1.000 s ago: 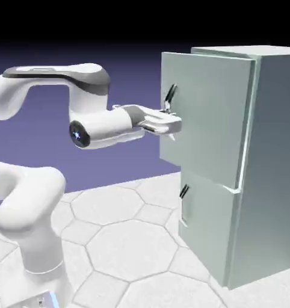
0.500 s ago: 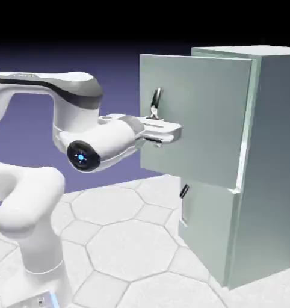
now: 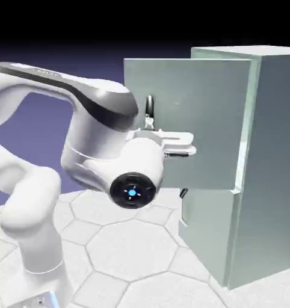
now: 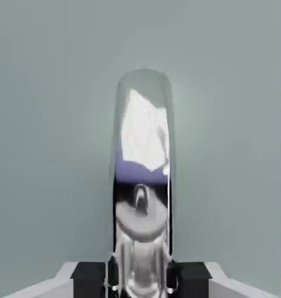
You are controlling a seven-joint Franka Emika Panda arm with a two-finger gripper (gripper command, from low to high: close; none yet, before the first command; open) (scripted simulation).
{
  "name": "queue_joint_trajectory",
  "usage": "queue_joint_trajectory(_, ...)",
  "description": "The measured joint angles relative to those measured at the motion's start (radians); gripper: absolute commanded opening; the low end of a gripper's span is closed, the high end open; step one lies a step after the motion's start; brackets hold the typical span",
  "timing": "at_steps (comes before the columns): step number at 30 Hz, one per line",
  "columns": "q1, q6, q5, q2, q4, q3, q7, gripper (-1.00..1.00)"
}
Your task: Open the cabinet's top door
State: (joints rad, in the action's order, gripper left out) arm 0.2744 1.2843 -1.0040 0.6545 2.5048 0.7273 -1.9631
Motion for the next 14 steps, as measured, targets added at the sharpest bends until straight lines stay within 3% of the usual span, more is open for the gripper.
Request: queue_joint_trajectory(14, -0.298, -0.545, 0.091, -0.506, -0.443, 0.382, 0.258, -1.00)
